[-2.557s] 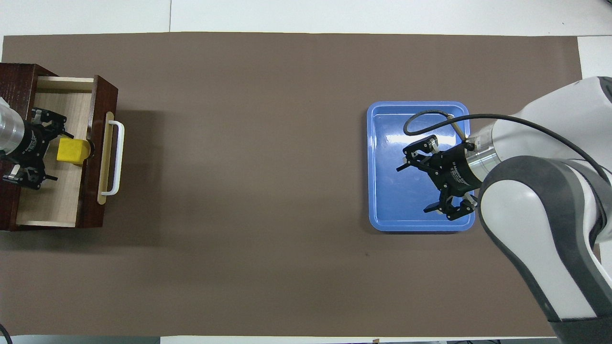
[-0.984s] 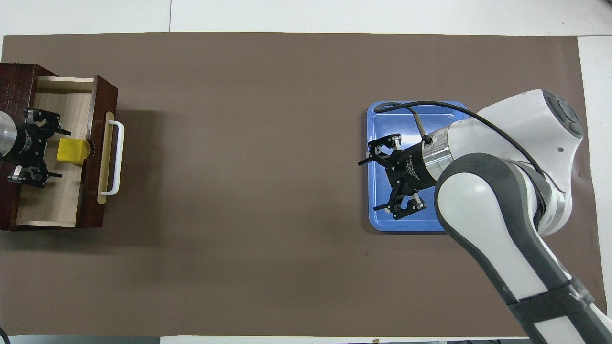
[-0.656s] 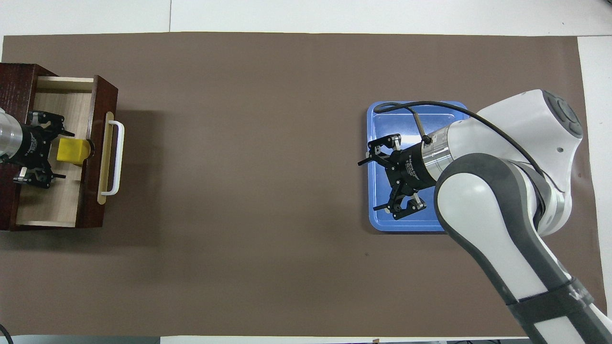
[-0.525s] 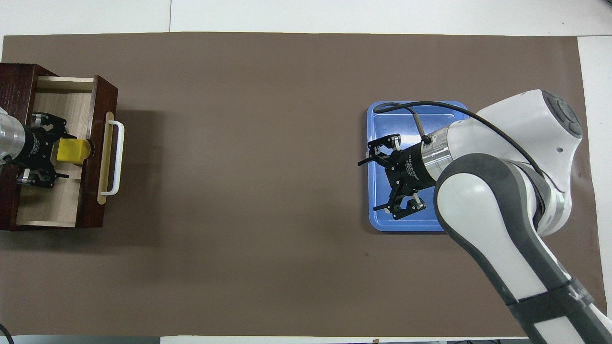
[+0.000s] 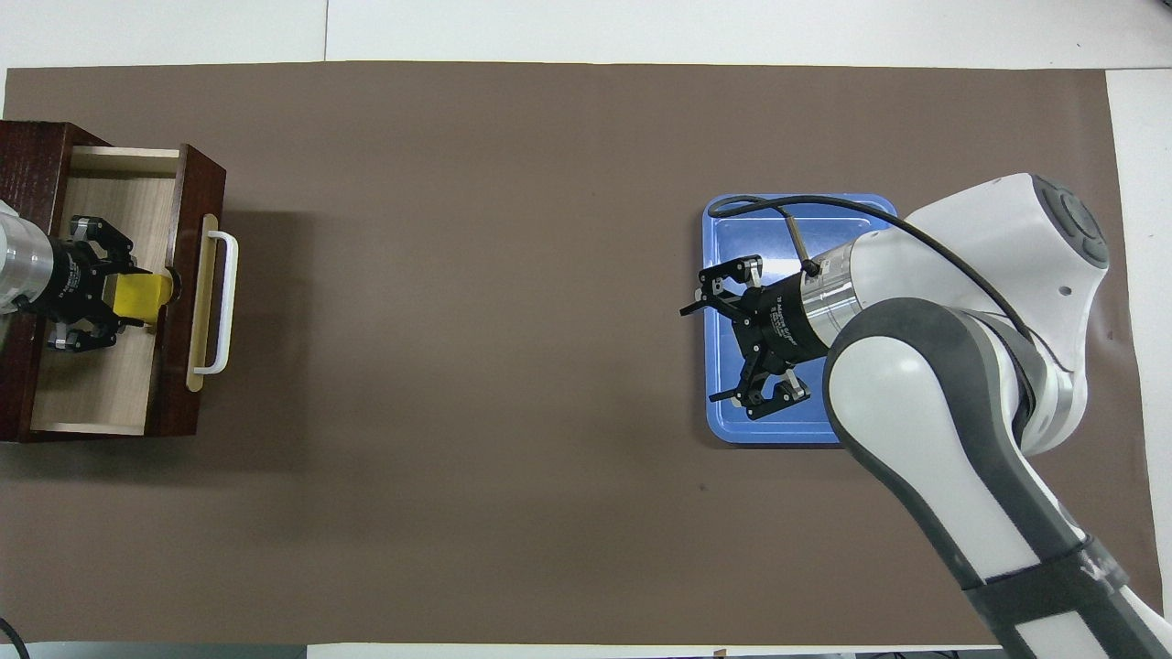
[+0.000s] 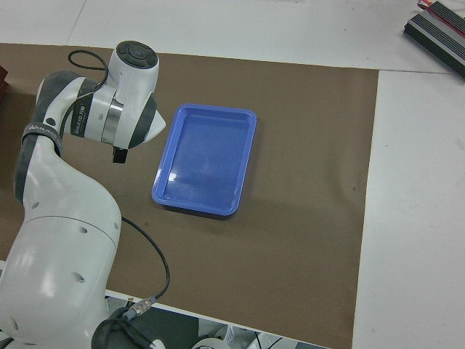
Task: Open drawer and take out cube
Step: 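Lower the left gripper into the drawer and grasp the yellow cube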
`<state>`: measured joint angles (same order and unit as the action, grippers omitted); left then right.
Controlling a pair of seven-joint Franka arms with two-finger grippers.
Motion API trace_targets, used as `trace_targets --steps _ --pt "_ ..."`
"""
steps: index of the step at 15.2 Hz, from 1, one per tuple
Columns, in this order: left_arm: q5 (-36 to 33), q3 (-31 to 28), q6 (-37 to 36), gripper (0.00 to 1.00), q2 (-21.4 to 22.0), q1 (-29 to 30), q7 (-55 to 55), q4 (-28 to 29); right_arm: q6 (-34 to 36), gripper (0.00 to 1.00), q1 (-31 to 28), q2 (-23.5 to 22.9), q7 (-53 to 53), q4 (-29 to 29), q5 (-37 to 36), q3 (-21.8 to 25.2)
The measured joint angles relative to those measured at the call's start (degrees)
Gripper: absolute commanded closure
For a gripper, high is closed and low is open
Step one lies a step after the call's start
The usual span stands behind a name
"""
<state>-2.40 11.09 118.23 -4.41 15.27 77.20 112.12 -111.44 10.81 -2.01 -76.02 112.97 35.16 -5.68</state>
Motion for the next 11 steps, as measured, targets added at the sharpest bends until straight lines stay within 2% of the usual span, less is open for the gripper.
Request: trace_targets --steps 2,5,8,11 --pt "0.08 0.07 -2.14 1.0 -0.14 0.0 0.28 -2.51 -0.15 0.0 0.04 0.0 -0.07 0.0 0.0 0.0" --pt "1.44 0.41 -12.33 1.0 -1.89 -0.73 0.5 -13.41 -0.16 0.0 0.05 0.0 -0.13 0.0 0.0 0.0" --pt "1.59 0.53 -19.82 1.0 -4.05 -5.85 6.31 -22.16 -0.17 0.0 0.12 0.0 -0.23 -0.01 0.0 0.0" --pt "1.09 0.7 -20.98 1.0 -5.61 -13.01 16.5 -24.27 -1.39 0.0 1.79 0.0 -2.85 -0.29 0.07 -0.01"
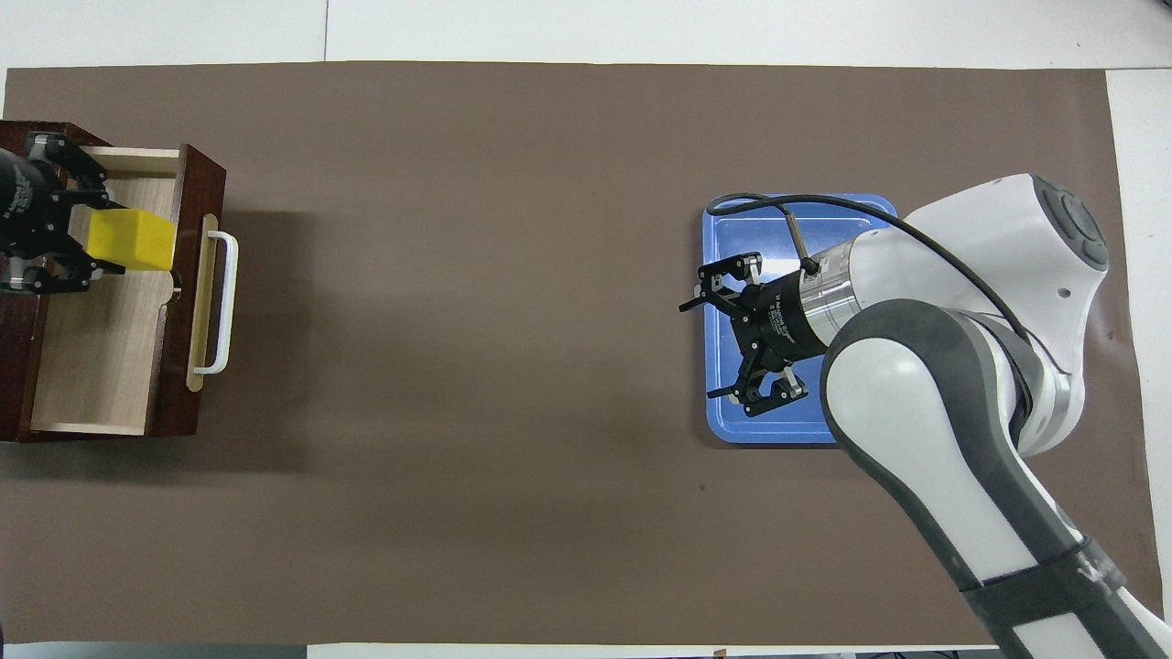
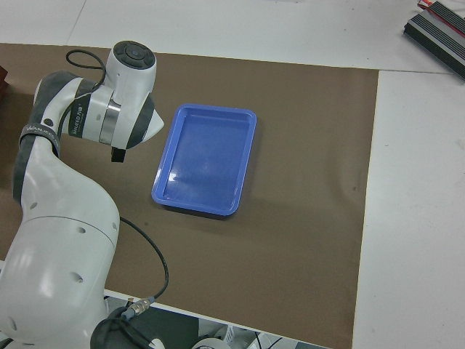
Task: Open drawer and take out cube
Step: 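Lift the cube with the left gripper while the right gripper approaches it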
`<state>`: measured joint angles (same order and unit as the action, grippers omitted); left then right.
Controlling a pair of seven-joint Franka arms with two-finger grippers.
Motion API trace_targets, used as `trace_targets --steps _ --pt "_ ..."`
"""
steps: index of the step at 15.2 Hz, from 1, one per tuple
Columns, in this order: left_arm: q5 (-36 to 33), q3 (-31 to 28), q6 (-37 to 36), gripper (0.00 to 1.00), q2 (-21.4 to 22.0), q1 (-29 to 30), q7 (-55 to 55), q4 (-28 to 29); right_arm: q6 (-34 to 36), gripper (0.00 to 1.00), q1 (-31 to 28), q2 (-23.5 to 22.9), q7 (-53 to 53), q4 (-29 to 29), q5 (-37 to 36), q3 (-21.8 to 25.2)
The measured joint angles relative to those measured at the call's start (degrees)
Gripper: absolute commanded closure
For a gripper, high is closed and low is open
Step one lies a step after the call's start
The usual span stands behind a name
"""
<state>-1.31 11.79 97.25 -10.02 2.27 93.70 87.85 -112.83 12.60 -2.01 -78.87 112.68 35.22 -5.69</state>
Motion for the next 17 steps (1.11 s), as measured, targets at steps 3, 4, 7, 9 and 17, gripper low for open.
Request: trace_targets --steps 3,4,7,9,17 --pt "-0.52 0.2 0.0 1.0 -0.61 -7.47 10.4 -0.11 -1.97 0.0 2.12 -0.04 -2.87 -0.18 0.01 0.01" --pt "-0.56 0.26 0.0 1.0 -0.65 -9.61 13.07 -0.12 -2.87 0.0 3.2 -0.12 -4.22 -0.17 0.03 0.01" --pt "-0.51 0.34 -0.01 1.0 -0.7 -14.84 18.79 -0.13 -9.3 0.0 7.85 -1.68 -10.36 -0.12 0.03 -0.03" --pt "-0.19 0.35 -0.01 1.0 -0.73 -16.88 21.07 -0.14 -12.77 0.0 10.24 -3.23 -13.17 -0.16 0.69 -0.06" --pt "0.06 0.36 0.43 1.0 -1.37 -18.57 24.61 -0.07 -15.56 0.0 11.14 -8.16 -15.66 -5.89 12.08 0.14"
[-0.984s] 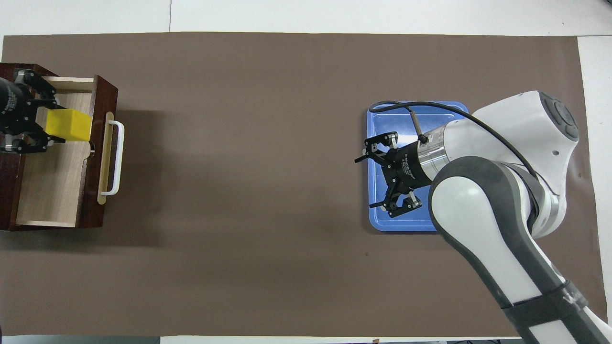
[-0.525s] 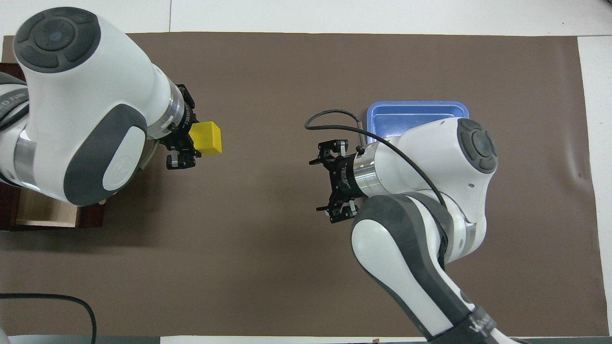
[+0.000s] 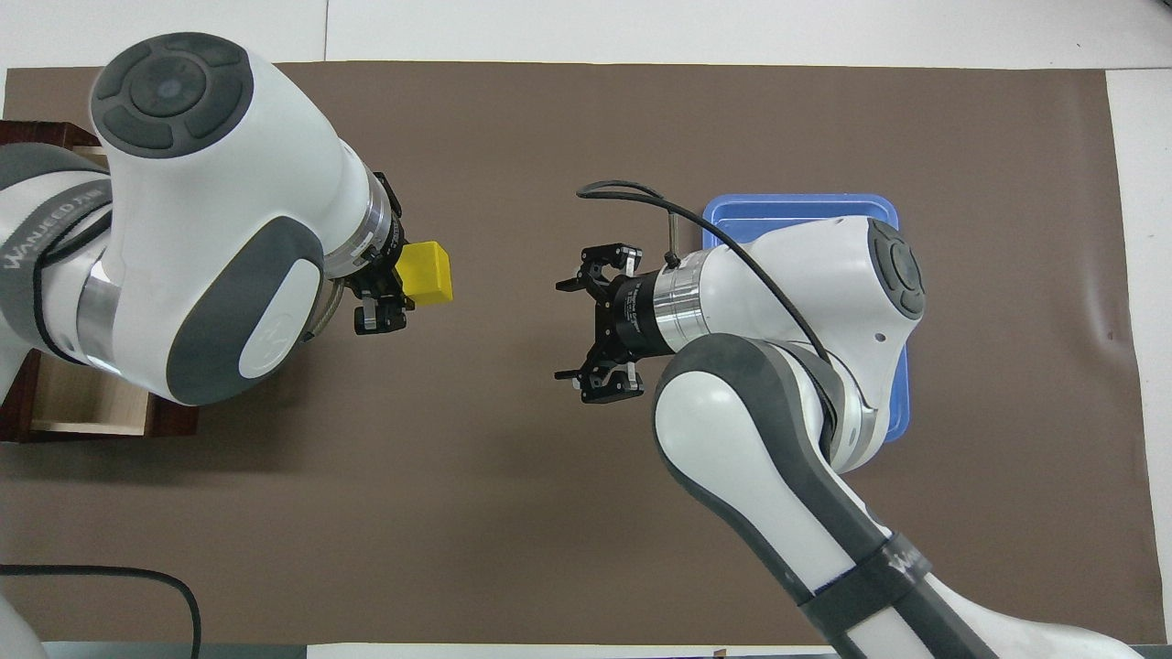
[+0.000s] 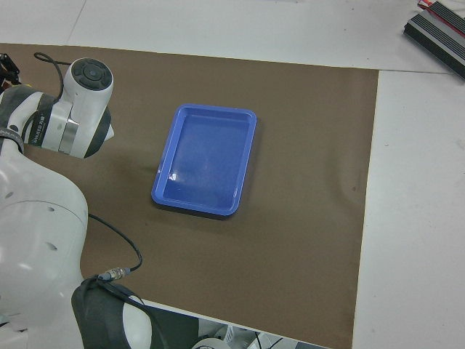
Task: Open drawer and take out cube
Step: 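Lift the cube with the left gripper while the right gripper approaches it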
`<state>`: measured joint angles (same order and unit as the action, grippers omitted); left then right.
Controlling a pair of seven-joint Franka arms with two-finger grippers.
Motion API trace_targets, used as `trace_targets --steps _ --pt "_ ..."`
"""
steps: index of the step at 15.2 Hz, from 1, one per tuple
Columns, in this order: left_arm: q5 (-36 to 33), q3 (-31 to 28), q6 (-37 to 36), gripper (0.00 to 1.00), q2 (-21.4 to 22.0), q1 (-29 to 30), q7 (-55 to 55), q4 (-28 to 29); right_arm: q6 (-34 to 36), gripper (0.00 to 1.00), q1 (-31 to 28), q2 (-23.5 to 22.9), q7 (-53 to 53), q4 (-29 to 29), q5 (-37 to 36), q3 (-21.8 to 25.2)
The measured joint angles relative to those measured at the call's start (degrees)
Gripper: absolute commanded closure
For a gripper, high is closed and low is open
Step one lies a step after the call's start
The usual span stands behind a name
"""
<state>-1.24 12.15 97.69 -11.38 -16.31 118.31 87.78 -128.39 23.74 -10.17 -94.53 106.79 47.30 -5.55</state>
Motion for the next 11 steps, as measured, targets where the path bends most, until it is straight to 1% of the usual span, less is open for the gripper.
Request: trace_targets --steps 3,5,7,11 --pt "0.03 0.01 0.1 1.0 -0.3 -0.83 0.35 0.14 1.26 0.0 2.45 -5.32 -0.45 -6.94 -0.11 -0.1" --pt "0.03 0.01 0.13 1.0 -0.37 -1.14 0.58 0.15 1.26 0.0 4.17 -7.6 -0.46 -9.79 -0.68 -0.11" --pt "0.02 0.0 0.14 1.0 -0.38 -1.23 0.67 0.15 1.27 0.0 4.6 -8.47 -0.46 -11.15 -1.37 -0.1" --pt "0.02 -0.03 0.15 1.0 -0.39 -1.23 0.69 0.15 1.3 0.0 4.61 -8.69 -0.46 -12.41 -2.12 -0.08"
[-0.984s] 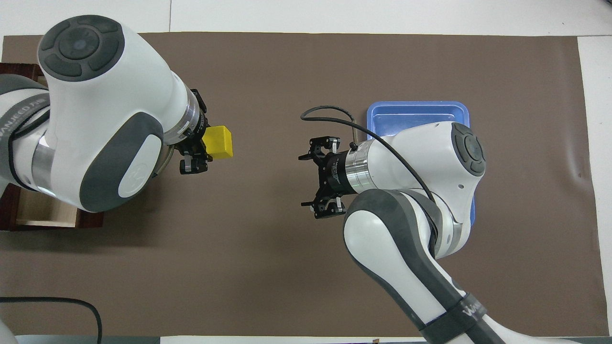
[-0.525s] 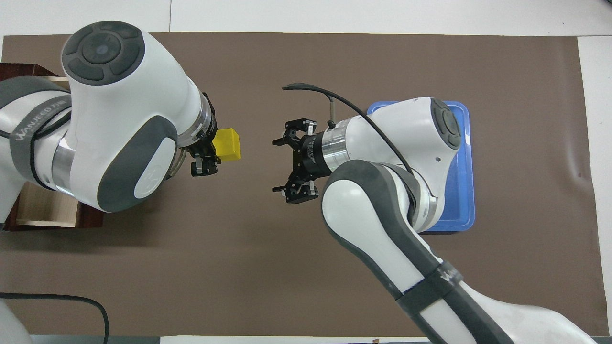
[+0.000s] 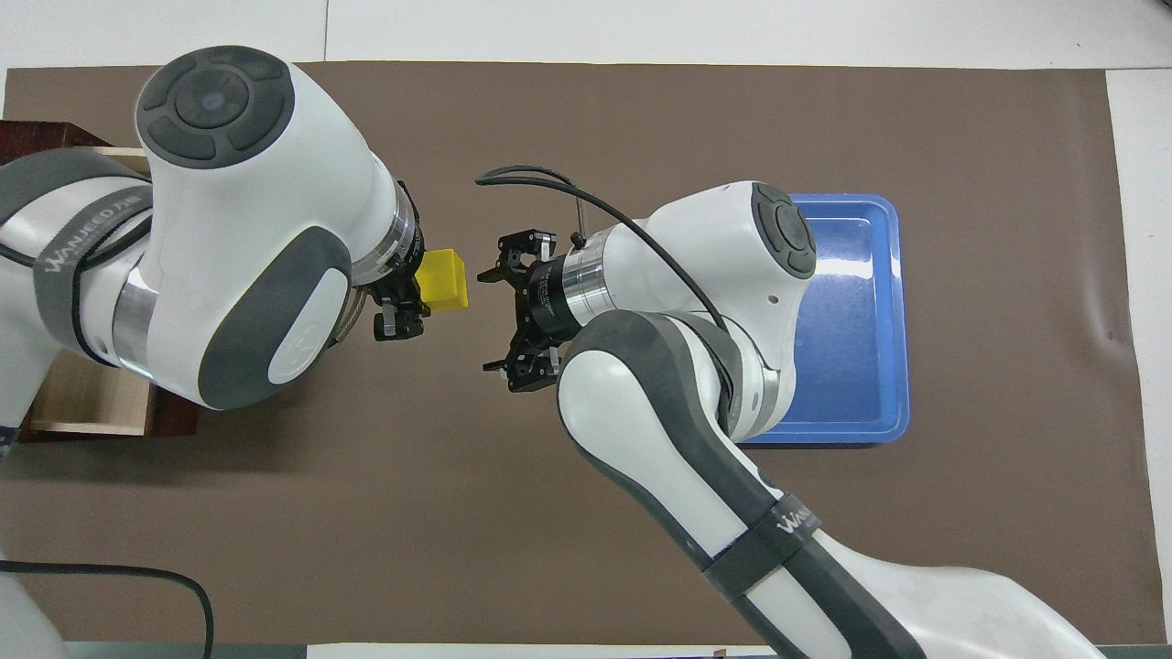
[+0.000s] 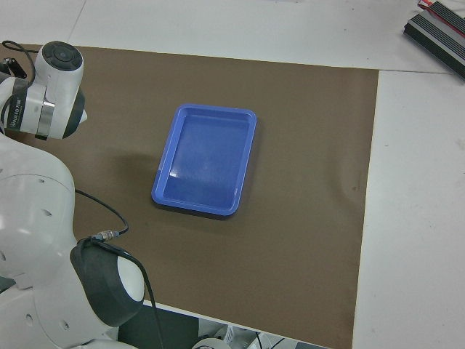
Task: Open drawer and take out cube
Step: 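Lift the cube with the left gripper while the right gripper approaches it, then close the right gripper on the yellow cube held by the left gripper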
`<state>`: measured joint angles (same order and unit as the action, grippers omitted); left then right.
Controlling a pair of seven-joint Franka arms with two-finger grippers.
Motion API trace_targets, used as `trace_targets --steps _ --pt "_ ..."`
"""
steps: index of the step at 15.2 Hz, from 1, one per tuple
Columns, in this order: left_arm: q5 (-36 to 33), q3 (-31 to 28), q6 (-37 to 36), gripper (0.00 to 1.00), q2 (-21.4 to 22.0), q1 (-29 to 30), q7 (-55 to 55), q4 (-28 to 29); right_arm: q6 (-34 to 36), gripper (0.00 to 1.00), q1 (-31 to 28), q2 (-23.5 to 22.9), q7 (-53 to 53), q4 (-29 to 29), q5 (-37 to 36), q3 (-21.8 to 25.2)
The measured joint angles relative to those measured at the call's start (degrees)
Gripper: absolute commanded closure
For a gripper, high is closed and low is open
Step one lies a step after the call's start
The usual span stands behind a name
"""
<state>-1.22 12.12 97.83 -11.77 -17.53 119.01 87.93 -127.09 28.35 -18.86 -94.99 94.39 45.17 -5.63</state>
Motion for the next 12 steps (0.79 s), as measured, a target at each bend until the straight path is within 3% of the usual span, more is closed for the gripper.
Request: trace_targets --steps 12 --pt "0.0 0.0 0.0 1.0 -0.06 0.0 0.01 0.11 -0.23 0.0 -0.05 -5.64 -0.77 -7.54 2.38 0.21"
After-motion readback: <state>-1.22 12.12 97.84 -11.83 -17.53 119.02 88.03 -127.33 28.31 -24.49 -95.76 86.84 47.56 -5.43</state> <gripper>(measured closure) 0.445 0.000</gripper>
